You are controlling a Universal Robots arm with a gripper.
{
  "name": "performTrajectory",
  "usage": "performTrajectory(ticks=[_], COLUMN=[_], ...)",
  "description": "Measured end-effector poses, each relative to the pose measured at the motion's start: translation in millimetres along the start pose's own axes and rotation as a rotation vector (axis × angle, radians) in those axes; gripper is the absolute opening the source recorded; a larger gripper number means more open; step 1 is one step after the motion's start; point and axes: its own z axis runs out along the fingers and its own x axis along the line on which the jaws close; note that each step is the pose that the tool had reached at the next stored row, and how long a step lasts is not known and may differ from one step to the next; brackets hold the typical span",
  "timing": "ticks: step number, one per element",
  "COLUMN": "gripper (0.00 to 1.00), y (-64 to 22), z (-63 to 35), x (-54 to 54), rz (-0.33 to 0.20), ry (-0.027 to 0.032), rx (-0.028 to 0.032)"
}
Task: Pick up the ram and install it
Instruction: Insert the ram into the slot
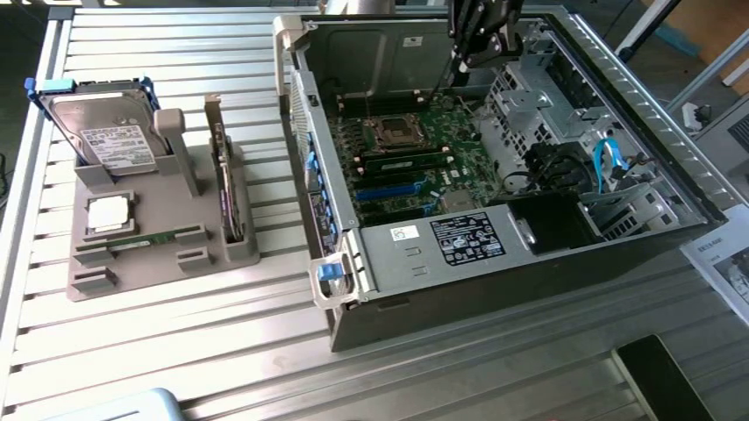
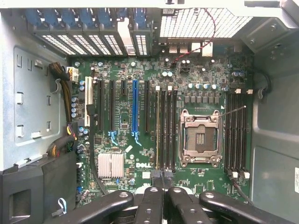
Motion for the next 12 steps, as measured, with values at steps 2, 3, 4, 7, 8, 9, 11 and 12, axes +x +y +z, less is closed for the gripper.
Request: performTrajectory(ticks=[2, 3, 4, 7, 8, 9, 11, 12], gripper=[0.11, 0.11, 0.11, 0.11, 0.11, 0.11, 0.11, 0.11], y=[0.0, -0.2, -0.7, -1.9, -2.5, -2.9, -3.5, -3.5], z=[0.0, 0.0, 0.0, 0.0, 0.0, 0.1, 0.2, 0.2], x=[0.0, 0.0, 0.0, 0.1, 0.1, 0.1, 0.1, 0.1], rz=[0.000, 0.000, -0.004, -0.039, -0.060, -0.074, -0.093, -0.098], ry=[-0.0001, -0.0006, -0.0006, -0.0004, -0.0004, -0.0003, -0.0002, -0.0002], rx=[0.0000, 0.0000, 0.0000, 0.0006, 0.0010, 0.0013, 0.0017, 0.0017])
